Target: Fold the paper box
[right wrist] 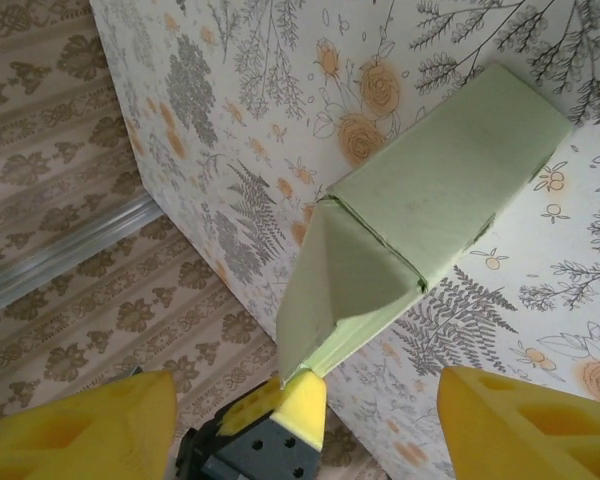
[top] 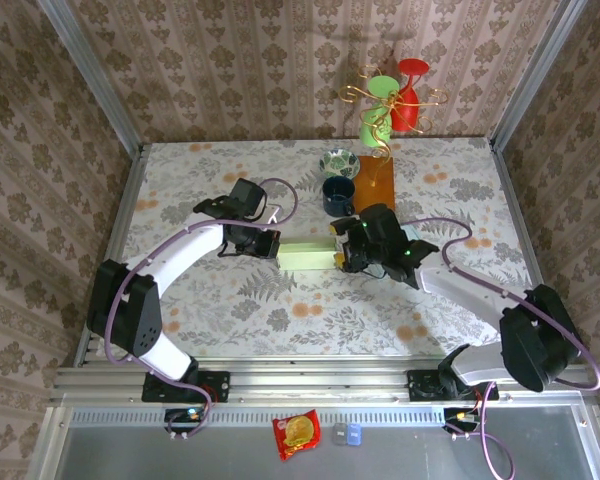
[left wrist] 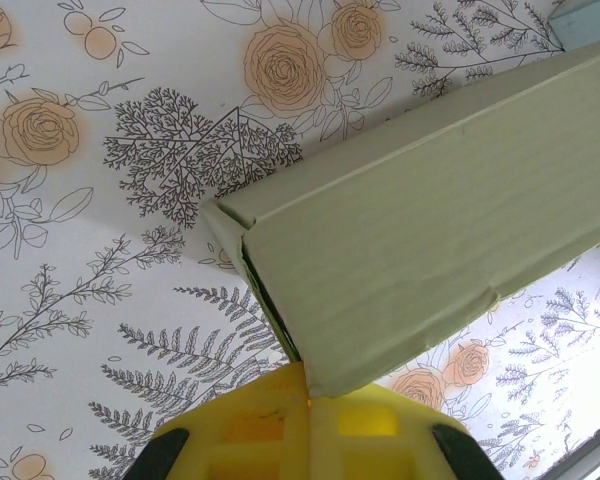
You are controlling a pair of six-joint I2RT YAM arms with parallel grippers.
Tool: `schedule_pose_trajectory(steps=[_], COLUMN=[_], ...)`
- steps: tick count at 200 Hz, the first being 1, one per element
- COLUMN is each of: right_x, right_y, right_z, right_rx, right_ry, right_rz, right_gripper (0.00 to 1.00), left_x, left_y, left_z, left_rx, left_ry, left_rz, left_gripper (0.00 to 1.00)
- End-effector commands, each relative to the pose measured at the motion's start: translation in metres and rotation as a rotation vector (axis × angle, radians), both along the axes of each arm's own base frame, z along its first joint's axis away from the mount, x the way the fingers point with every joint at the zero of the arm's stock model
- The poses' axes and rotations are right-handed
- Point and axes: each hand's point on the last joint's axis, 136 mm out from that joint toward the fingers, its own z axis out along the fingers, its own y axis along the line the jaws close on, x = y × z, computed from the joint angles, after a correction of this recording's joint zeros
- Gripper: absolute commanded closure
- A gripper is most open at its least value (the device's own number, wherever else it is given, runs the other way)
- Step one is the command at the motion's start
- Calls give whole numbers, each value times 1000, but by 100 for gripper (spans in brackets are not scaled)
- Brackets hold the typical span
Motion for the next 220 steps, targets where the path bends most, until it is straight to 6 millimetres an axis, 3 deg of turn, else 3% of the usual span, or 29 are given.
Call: schedule_pose_trajectory(steps=[1, 9, 15, 86, 123, 152, 184, 220], right_x=[-3, -3, -3, -15, -23, -28, -28, -24], right_y=[7, 6, 6, -3, -12, -16, -15, -11], right_z=[-4, -6, -19, -52, -66, -73, -73, -70], right_rx=[47, 48, 31, -32, -75, -94, -101, -107], right_ry=[27, 27, 51, 120, 155, 176, 172, 169], right_rz=[3, 3, 3, 36, 47, 56, 68, 96], right_gripper=[35, 35, 36, 50, 52, 53, 54, 55], left_x=[-6, -6, -6, -7, -7, -7, -2, 12], left_y=[3, 3, 4, 3, 1, 0, 5, 5], left_z=[-2, -2, -2, 2, 11, 28, 40, 40], left_rx=[19, 20, 21, 16, -11, -83, -180, -235], left_ry=[21, 21, 23, 27, 29, 46, 83, 116], left_rz=[14, 14, 14, 16, 33, 84, 176, 225], left_gripper=[100, 99, 99, 93, 77, 64, 61, 60])
